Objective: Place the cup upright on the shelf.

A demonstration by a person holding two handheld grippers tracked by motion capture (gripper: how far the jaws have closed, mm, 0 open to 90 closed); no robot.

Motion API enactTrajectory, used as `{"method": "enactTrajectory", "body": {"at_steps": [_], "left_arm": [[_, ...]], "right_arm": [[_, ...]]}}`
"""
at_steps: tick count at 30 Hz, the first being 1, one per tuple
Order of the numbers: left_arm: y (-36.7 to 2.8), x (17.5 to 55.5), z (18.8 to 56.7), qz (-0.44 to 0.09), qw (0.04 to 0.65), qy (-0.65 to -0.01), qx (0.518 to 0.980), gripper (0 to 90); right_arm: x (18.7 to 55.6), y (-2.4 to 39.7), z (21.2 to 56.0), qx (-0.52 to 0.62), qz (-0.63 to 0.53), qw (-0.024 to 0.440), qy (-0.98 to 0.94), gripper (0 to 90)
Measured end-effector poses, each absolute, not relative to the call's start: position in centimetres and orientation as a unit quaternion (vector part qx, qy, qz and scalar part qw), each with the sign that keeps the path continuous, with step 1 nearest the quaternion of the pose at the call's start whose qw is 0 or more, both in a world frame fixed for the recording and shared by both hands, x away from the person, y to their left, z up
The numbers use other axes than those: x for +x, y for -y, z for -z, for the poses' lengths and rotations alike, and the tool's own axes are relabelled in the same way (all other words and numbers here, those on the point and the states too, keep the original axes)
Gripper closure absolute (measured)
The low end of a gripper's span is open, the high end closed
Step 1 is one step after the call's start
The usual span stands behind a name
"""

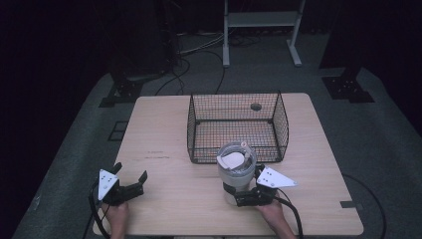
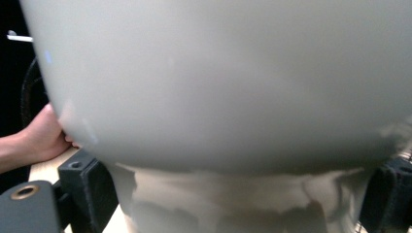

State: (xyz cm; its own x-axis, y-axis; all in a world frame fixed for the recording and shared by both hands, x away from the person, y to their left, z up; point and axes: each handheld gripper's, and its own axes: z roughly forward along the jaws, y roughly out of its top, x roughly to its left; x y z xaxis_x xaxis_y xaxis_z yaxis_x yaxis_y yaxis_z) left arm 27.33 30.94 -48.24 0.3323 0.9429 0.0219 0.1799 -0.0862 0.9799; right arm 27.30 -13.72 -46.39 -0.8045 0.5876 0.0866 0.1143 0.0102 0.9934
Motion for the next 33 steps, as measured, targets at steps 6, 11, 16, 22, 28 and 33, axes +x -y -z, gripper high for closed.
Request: {"method": "enactTrajectory", "body": {"at_steps": [6,11,16,22,28,33], "left_arm": [[-30.9,27.3,48.2,-0.373,0.512,-0.441,0.636,0.0],[-30.9,27.3,48.2,-0.373,0.512,-0.441,0.636,0.0],[-30.9,27.3,48.2,-0.372,0.512,-0.442,0.635,0.0],[-30.9,27.4,48.2,-0.373,0.512,-0.442,0.636,0.0],[-31.0,27.4,48.2,-0.373,0.512,-0.443,0.634,0.0],[-31.0,27.4,48.2,-0.373,0.514,-0.443,0.633,0.0]], "right_arm": [[27.5,13.6,45.8,0.253,-0.662,0.176,-0.683,7.9],[27.8,13.6,44.8,0.247,-0.673,0.173,-0.675,7.9],[28.2,13.4,43.4,0.238,-0.679,0.171,-0.674,7.9],[29.1,13.1,41.5,0.226,-0.685,0.163,-0.673,7.9],[30.2,12.9,39.3,0.215,-0.691,0.163,-0.670,7.9],[31.3,12.7,37.6,0.208,-0.697,0.165,-0.667,8.0]]}}
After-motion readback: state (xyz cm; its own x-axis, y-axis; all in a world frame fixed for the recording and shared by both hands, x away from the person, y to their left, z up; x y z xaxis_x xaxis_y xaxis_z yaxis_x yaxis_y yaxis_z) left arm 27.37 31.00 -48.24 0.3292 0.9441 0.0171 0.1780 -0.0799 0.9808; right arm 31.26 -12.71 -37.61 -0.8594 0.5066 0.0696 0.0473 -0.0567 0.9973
